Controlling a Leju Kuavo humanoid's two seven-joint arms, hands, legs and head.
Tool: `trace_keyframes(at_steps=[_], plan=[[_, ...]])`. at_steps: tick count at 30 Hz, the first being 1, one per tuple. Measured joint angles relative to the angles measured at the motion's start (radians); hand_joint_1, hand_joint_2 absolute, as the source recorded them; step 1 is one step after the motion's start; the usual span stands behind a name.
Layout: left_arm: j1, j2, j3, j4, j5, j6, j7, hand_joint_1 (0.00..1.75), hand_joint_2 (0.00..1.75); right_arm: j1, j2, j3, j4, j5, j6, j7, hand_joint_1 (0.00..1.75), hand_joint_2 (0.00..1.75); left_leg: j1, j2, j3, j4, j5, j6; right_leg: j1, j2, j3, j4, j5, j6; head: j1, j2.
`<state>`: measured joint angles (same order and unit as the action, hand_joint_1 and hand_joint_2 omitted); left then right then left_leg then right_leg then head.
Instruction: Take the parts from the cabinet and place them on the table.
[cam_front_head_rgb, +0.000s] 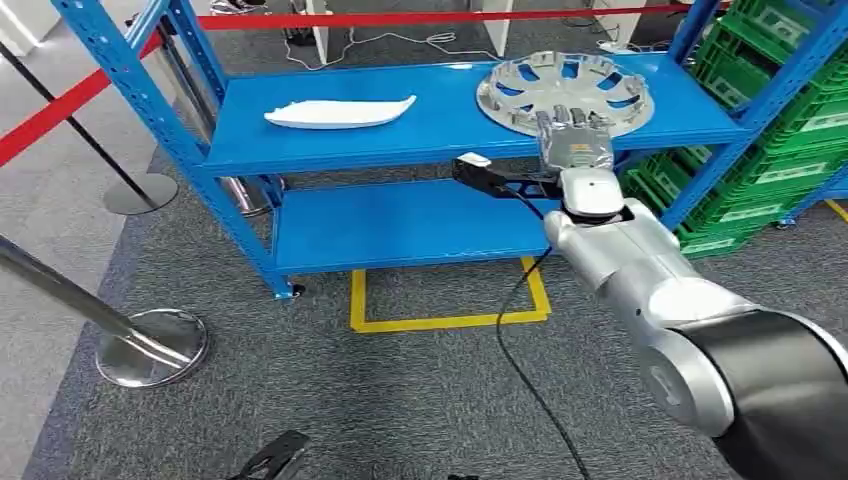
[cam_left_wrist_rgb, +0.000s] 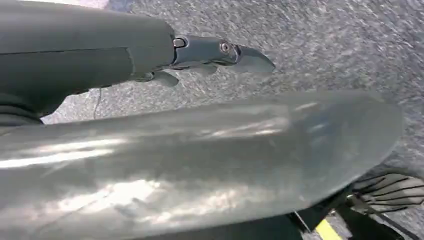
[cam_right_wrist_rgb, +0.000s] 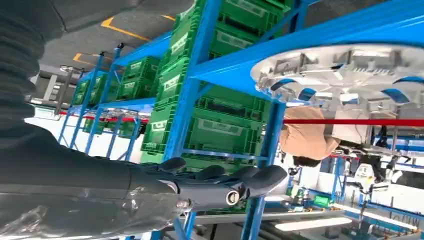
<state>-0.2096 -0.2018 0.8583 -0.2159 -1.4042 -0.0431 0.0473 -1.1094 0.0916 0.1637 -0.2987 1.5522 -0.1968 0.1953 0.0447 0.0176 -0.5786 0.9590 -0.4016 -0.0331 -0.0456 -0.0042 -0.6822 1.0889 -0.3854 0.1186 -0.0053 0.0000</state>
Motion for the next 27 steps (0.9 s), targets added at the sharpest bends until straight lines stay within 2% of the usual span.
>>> trace_keyframes(at_steps=[1, 2, 3, 4, 7, 8, 10, 11, 12, 13, 14, 16, 17, 18, 19, 21, 22, 23, 26, 27], plan=[[0.0, 0.001, 0.0, 0.0, 0.0, 0.0, 0.0, 0.0, 0.0, 0.0, 0.0, 0.0, 0.0, 0.0, 0.001, 0.0, 0.0, 1.75, 0.003, 0.001, -0.004, 0.02, -0.015, -0.015, -0.005, -0.006, 0.029, -0.053, -0.005, 0.019, 0.001, 0.0], [-0.003, 0.008, 0.0, -0.001, 0.0, 0.001, 0.0, 0.0, 0.0, -0.003, 0.0, 0.0, 0.001, 0.0, 0.002, 0.0, 0.0, 1.75, 0.0, 0.001, -0.013, 0.035, -0.025, -0.027, -0.001, 0.01, 0.032, -0.042, -0.021, 0.006, 0.012, 0.0], [-0.003, 0.005, 0.0, 0.0, -0.001, 0.0, 0.0, 0.0, 0.0, -0.001, 0.005, 0.001, 0.0, 0.0, 0.006, 0.0, 0.0, 1.75, -0.003, 0.0, -0.015, 0.04, -0.029, -0.029, -0.001, 0.016, 0.028, -0.035, -0.027, -0.034, 0.008, 0.0], [-0.001, 0.005, 0.0, 0.0, -0.001, 0.001, 0.0, 0.0, 0.0, 0.002, 0.003, 0.001, 0.0, 0.0, 0.006, -0.001, 0.0, 1.75, -0.003, 0.0, -0.012, 0.037, -0.029, -0.029, -0.001, 0.016, 0.025, -0.032, -0.032, -0.047, -0.003, 0.0], [0.002, 0.006, 0.0, 0.0, -0.001, 0.001, 0.0, 0.0, 0.0, 0.002, 0.006, 0.001, -0.002, 0.0, 0.006, 0.0, 0.0, 1.75, 0.001, -0.001, -0.013, 0.045, -0.042, -0.032, 0.003, 0.028, 0.023, -0.026, -0.038, -0.076, -0.007, 0.0], [0.0, 0.006, 0.0, 0.0, -0.001, 0.001, 0.0, 0.0, 0.0, 0.0, 0.006, 0.001, -0.002, 0.0, 0.006, 0.0, 0.0, 1.75, -0.001, -0.001, -0.039, 0.094, -0.07, -0.03, 0.003, 0.03, 0.027, -0.028, -0.04, -0.081, -0.01, 0.0], [0.0, 0.006, 0.0, 0.0, -0.001, 0.001, 0.0, 0.0, 0.0, 0.002, 0.006, 0.001, -0.001, 0.0, 0.006, -0.001, 0.0, 1.75, -0.007, -0.002, -0.129, 0.256, -0.138, -0.027, 0.007, 0.032, 0.032, -0.03, -0.045, -0.088, -0.011, 0.0], [0.001, 0.006, 0.0, 0.0, -0.001, 0.001, 0.0, 0.0, 0.0, 0.007, 0.006, 0.001, -0.001, 0.0, 0.007, -0.001, 0.0, 1.75, -0.01, -0.002, -0.175, 0.328, -0.156, -0.024, 0.01, 0.033, 0.035, -0.03, -0.049, -0.093, -0.011, 0.0], [0.004, 0.006, 0.0, 0.0, -0.001, 0.001, 0.0, 0.0, 0.0, 0.012, 0.006, 0.001, -0.001, 0.0, 0.007, -0.001, 0.0, 1.75, -0.013, -0.002, -0.206, 0.362, -0.153, -0.018, 0.013, 0.035, 0.041, -0.03, -0.054, -0.095, -0.01, 0.0], [0.005, 0.006, 0.0, 0.0, -0.001, 0.001, 0.0, 0.0, 0.0, 0.015, 0.006, 0.001, -0.001, 0.0, 0.007, -0.001, 0.0, 1.75, -0.016, -0.003, -0.21, 0.354, -0.129, -0.011, 0.015, 0.037, 0.047, -0.03, -0.059, -0.095, -0.01, 0.0], [0.005, 0.006, 0.0, 0.0, -0.001, 0.001, 0.0, 0.0, 0.0, 0.017, 0.006, 0.001, -0.001, 0.0, 0.007, -0.001, 0.0, 1.75, -0.022, -0.005, -0.195, 0.295, -0.07, 0.001, 0.018, 0.039, 0.057, -0.03, -0.067, -0.094, -0.01, 0.0], [0.005, 0.007, 0.0, 0.0, -0.001, 0.001, 0.0, 0.0, 0.0, 0.015, 0.008, 0.001, -0.001, 0.0, 0.007, -0.001, 0.0, 1.75, -0.036, -0.014, -0.132, 0.128, 0.042, 0.027, 0.018, 0.042, 0.077, -0.033, -0.08, -0.09, -0.011, 0.0], [0.007, 0.008, 0.001, 0.0, -0.001, 0.001, 0.0, 0.0, 0.0, 0.016, 0.009, 0.001, 0.0, 0.0, 0.007, -0.001, 0.0, 1.75, -0.043, -0.024, -0.11, 0.09, 0.049, 0.04, 0.02, 0.043, 0.081, -0.035, -0.088, -0.083, -0.01, 0.0], [0.006, 0.008, 0.001, 0.001, -0.001, 0.001, 0.0, 0.0, 0.0, 0.015, 0.009, 0.001, 0.0, 0.0, 0.008, -0.001, 0.0, 1.75, -0.043, -0.022, -0.098, 0.065, 0.035, 0.04, 0.022, 0.047, 0.082, -0.038, -0.091, -0.077, -0.011, 0.0], [0.004, 0.008, 0.001, 0.001, -0.001, 0.001, 0.0, 0.0, 0.0, 0.016, 0.009, 0.001, 0.0, 0.0, 0.008, -0.001, 0.0, 1.75, -0.044, -0.021, -0.093, 0.056, 0.019, 0.033, 0.021, 0.046, 0.082, -0.044, -0.091, -0.07, -0.011, 0.0], [0.004, 0.007, 0.001, 0.001, -0.001, 0.001, 0.0, 0.0, 0.0, 0.016, 0.009, 0.001, -0.002, 0.0, 0.007, -0.001, 0.0, 1.75, -0.042, -0.018, -0.087, 0.046, 0.009, 0.034, 0.022, 0.042, 0.099, -0.052, -0.093, -0.059, -0.011, 0.0], [0.004, 0.006, 0.001, 0.001, -0.001, 0.001, 0.0, 0.0, 0.0, 0.015, 0.009, 0.001, -0.002, 0.0, 0.006, -0.001, 0.0, 1.75, -0.036, -0.02, -0.073, 0.039, 0.008, 0.036, 0.021, 0.036, 0.092, -0.052, -0.103, -0.056, -0.008, 0.0], [0.005, 0.005, 0.001, 0.001, -0.001, 0.001, 0.0, 0.0, 0.0, 0.014, 0.009, 0.001, -0.001, 0.0, 0.006, -0.001, 0.0, 1.75, -0.038, -0.022, -0.063, 0.036, 0.005, 0.04, 0.024, 0.024, 0.083, -0.019, -0.119, -0.058, -0.005, 0.0], [0.009, 0.003, 0.001, 0.003, -0.001, 0.001, 0.0, 0.0, 0.0, 0.04, 0.009, 0.002, 0.004, 0.0, 0.008, 0.0, 0.0, 1.75, -0.041, -0.022, -0.039, 0.035, -0.015, 0.052, 0.035, 0.021, -0.03, 0.202, -0.205, -0.064, -0.002, 0.0], [0.013, 0.002, 0.001, 0.003, -0.001, 0.001, 0.0, 0.0, 0.0, 0.052, 0.008, 0.002, 0.007, 0.0, 0.008, 0.0, 0.0, 1.75, -0.042, -0.022, -0.03, 0.035, -0.023, 0.054, 0.037, 0.021, -0.062, 0.243, -0.208, -0.064, -0.002, 0.0]])
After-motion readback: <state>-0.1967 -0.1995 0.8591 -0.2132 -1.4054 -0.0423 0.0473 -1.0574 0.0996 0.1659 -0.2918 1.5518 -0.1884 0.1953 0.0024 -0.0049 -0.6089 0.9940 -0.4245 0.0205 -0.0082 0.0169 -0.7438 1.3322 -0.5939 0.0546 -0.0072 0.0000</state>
